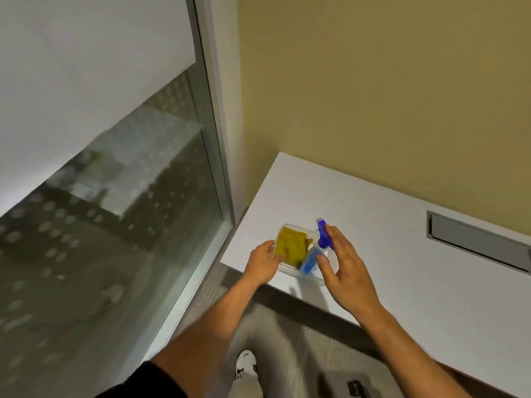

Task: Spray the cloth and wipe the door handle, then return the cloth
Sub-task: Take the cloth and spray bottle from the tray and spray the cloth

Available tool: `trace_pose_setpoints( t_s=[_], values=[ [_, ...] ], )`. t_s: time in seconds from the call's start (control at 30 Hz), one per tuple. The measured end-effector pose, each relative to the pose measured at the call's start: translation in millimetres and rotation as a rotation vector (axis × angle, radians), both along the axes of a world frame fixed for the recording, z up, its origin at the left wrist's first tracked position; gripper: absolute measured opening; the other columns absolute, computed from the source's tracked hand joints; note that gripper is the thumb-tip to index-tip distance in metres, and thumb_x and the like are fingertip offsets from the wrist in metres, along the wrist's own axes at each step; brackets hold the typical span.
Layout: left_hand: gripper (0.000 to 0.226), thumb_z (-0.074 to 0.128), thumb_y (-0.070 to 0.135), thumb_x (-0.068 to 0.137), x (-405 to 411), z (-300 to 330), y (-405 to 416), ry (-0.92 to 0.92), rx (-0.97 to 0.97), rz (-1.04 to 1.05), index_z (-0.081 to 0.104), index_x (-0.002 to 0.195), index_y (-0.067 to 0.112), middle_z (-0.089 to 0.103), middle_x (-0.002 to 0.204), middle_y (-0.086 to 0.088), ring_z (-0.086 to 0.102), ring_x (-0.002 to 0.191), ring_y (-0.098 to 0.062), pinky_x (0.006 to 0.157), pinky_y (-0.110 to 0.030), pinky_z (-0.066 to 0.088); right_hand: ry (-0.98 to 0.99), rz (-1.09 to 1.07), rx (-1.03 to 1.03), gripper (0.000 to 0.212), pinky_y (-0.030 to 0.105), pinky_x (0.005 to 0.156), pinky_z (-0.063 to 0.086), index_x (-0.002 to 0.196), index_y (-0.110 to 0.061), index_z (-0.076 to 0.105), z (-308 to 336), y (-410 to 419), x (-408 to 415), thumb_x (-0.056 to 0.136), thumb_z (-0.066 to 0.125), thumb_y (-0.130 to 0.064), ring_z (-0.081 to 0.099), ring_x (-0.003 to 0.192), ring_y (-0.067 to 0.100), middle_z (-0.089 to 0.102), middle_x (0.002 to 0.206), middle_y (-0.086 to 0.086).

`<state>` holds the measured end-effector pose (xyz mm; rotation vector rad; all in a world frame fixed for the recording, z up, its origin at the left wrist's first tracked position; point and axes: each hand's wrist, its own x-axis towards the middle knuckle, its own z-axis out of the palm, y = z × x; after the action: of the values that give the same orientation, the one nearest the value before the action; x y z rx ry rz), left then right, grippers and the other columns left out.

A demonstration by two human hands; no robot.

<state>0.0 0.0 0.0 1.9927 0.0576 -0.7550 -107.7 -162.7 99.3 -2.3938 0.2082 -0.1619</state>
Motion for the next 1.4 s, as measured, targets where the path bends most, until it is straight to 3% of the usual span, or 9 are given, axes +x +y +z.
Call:
trace_pose_setpoints(
  t_s=[0.1, 0.23, 0.43, 0.63, 0.8, 0.93, 1.1, 1.27, 1.4],
  values=[
    [0.04, 0.06, 0.024, 0.103, 24, -21, -18, 0.009, -0.018, -0.085, 0.061, 0.141, 0.012, 0.067, 0.14, -0.012, 0.064, 0.129, -0.032, 0.111, -0.045, 0.052, 0.04, -0.086, 0.003, 0.06, 0.027, 0.105, 0.031, 0.149, -0.043, 0.021, -7, -7, 8, 0.094, 0.044, -0.048, 0.042, 0.14, 0.021, 0.037, 0.158, -0.001],
    [0.051, 0.056, 0.027, 0.107, 48, -45, -37, -0.07, 0.137, -0.254, 0.046, 0.155, 0.014, 0.057, 0.15, -0.01, 0.06, 0.133, -0.031, 0.114, -0.045, 0.05, 0.058, -0.151, 0.012, 0.058, 0.028, 0.106, 0.04, 0.15, -0.038, 0.03, -19, -17, 6, 0.094, 0.046, -0.044, 0.04, 0.14, 0.015, 0.037, 0.154, -0.011],
    [0.053, 0.054, 0.038, 0.104, 81, -63, -57, -0.515, 0.236, -0.757, 0.067, 0.133, -0.004, 0.069, 0.131, -0.025, 0.064, 0.122, -0.039, 0.114, -0.043, 0.043, 0.037, -0.221, 0.01, 0.053, 0.051, 0.091, 0.058, 0.147, -0.05, 0.03, -35, -35, -4, 0.099, 0.049, -0.04, 0.032, 0.137, -0.001, 0.031, 0.153, -0.021],
    [0.032, 0.065, 0.029, 0.087, 92, -79, -78, -0.779, 0.342, -0.785, 0.076, 0.073, 0.002, 0.074, 0.069, -0.014, 0.073, 0.064, -0.032, 0.071, -0.034, 0.063, 0.057, -0.292, -0.007, 0.051, 0.009, 0.057, 0.055, 0.144, -0.059, 0.028, -47, -60, -21, 0.097, 0.047, -0.047, 0.036, 0.14, 0.01, 0.033, 0.158, -0.015],
    [0.044, 0.036, 0.037, 0.108, 97, -105, -83, -0.624, 0.676, -0.894, 0.06, 0.135, 0.012, 0.066, 0.135, -0.011, 0.06, 0.125, -0.032, 0.119, -0.044, 0.028, 0.078, -0.318, -0.031, 0.051, 0.006, 0.054, 0.052, 0.144, -0.059, 0.028, -57, -68, -30, 0.096, 0.046, -0.051, 0.033, 0.138, 0.004, 0.026, 0.155, -0.027],
    [0.036, 0.043, 0.027, 0.109, 97, -109, -80, -0.56, 0.707, -0.864, 0.056, 0.14, 0.015, 0.06, 0.142, -0.011, 0.055, 0.131, -0.031, 0.121, -0.048, 0.026, 0.076, -0.295, -0.015, 0.05, 0.007, 0.053, 0.052, 0.144, -0.059, 0.029, -61, -67, -29, 0.097, 0.045, -0.051, 0.033, 0.136, 0.0, 0.02, 0.153, -0.037],
    [0.036, 0.036, 0.018, 0.11, 93, -103, -72, -0.427, 0.543, -0.633, 0.056, 0.139, 0.013, 0.057, 0.144, -0.011, 0.056, 0.13, -0.03, 0.11, -0.039, 0.039, 0.051, -0.264, -0.008, 0.054, 0.01, 0.058, 0.055, 0.144, -0.058, 0.03, -55, -62, -20, 0.094, 0.045, -0.046, 0.034, 0.141, 0.007, 0.029, 0.157, -0.018],
    [0.044, 0.049, 0.027, 0.108, 95, -82, -53, -0.455, 0.494, -0.709, 0.054, 0.147, 0.009, 0.06, 0.146, -0.013, 0.059, 0.132, -0.03, 0.115, -0.041, 0.045, 0.028, -0.284, 0.002, 0.046, 0.05, 0.092, 0.058, 0.142, -0.034, 0.048, -45, -52, -9, 0.097, 0.054, -0.027, 0.052, 0.132, 0.017, 0.052, 0.149, -0.003],
    [0.044, 0.056, 0.024, 0.105, 92, -57, -35, -0.465, 0.352, -0.586, 0.058, 0.146, 0.012, 0.065, 0.138, -0.014, 0.062, 0.123, -0.03, 0.106, -0.036, 0.047, 0.04, -0.275, -0.018, 0.043, 0.034, 0.1, 0.048, 0.137, -0.026, 0.057, -40, -40, 2, 0.095, 0.062, -0.022, 0.06, 0.122, 0.019, 0.062, 0.138, -0.001]
  ],
)
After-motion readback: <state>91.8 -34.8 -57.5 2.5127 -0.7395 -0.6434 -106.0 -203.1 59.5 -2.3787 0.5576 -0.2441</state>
